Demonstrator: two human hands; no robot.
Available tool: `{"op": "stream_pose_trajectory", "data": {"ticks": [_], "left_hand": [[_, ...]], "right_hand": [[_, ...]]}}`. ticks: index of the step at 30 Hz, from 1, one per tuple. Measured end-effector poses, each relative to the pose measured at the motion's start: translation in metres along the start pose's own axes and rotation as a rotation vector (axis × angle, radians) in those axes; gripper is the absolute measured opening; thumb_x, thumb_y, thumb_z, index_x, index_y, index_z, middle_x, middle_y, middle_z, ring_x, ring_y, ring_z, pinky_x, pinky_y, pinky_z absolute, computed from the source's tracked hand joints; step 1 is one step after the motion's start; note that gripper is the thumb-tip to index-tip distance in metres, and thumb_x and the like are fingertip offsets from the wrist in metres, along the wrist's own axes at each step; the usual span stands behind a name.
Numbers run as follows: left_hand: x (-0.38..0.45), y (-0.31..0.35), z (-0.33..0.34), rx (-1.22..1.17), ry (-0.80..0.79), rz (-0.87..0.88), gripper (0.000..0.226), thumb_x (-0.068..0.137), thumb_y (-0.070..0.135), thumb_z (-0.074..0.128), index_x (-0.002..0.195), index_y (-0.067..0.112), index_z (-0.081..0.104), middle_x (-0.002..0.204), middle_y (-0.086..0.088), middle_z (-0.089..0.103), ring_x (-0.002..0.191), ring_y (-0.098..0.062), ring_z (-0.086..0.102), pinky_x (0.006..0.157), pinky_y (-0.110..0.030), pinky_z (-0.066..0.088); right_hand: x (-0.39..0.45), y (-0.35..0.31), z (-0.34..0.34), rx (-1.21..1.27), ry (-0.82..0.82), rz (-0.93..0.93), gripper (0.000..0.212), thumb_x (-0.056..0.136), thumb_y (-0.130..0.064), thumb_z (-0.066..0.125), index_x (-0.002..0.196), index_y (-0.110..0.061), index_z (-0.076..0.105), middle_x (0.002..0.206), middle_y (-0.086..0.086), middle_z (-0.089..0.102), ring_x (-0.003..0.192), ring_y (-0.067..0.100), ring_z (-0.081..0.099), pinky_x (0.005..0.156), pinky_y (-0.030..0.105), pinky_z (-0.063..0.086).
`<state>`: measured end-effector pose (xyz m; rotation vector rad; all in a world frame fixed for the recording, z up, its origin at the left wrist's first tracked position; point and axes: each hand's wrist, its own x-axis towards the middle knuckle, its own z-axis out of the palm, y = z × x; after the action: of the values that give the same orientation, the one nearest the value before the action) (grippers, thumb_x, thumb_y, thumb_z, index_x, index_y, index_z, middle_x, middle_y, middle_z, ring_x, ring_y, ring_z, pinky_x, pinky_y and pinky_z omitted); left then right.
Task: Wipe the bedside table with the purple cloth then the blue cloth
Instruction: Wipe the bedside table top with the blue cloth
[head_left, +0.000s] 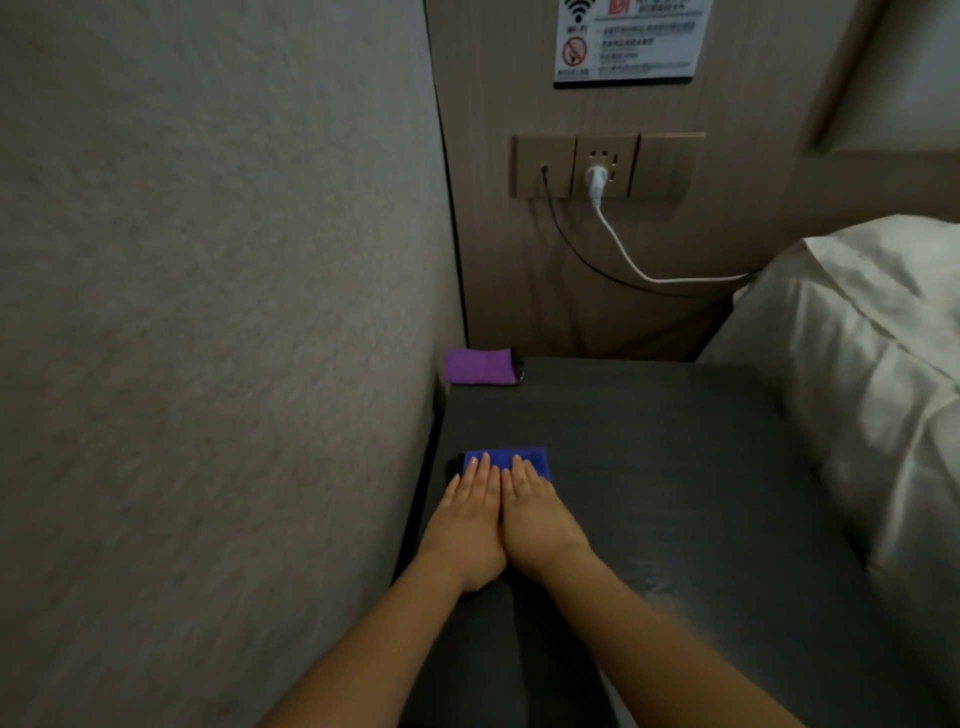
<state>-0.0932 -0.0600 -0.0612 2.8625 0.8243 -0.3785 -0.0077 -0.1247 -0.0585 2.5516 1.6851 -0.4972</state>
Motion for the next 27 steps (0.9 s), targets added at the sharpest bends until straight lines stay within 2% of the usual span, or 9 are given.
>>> {"op": "stream_pose_trajectory", "data": {"ticks": [13,18,27], "left_hand": [[-0.038,-0.006,0.01,-0.005,-0.025,-0.128,0.076,0.096,0.036,0.032,0.151,0.006,-0.012,0.159,-0.014,-0.018,0.148,-0.024,-0.017,0.12,-0.037,-0.008],[-0.042,0.01,0.013,0.003,-0.031,-0.15,0.078,0.094,0.035,0.034,0.151,0.004,-0.01,0.16,-0.015,-0.016,0.148,-0.026,-0.016,0.122,-0.039,-0.005],[-0.04,0.061,0.013,-0.005,-0.039,-0.091,0.078,0.094,0.035,0.035,0.151,0.005,-0.01,0.16,-0.013,-0.016,0.148,-0.025,-0.016,0.12,-0.038,-0.008]], "right_hand": [[-0.017,-0.025,0.009,0.003,-0.006,-0.108,0.055,0.1,-0.021,0.023,0.149,-0.007,0.001,0.159,0.014,-0.002,0.148,0.024,-0.001,0.122,0.038,0.005],[-0.03,-0.014,0.011,-0.015,-0.012,-0.125,0.054,0.101,-0.022,0.02,0.148,-0.006,-0.001,0.159,0.015,-0.004,0.148,0.025,-0.001,0.121,0.037,0.005],[-0.062,0.028,0.015,0.03,-0.016,-0.079,0.055,0.101,-0.022,0.021,0.149,-0.007,-0.001,0.159,0.012,-0.005,0.148,0.022,-0.002,0.121,0.036,0.004]]}}
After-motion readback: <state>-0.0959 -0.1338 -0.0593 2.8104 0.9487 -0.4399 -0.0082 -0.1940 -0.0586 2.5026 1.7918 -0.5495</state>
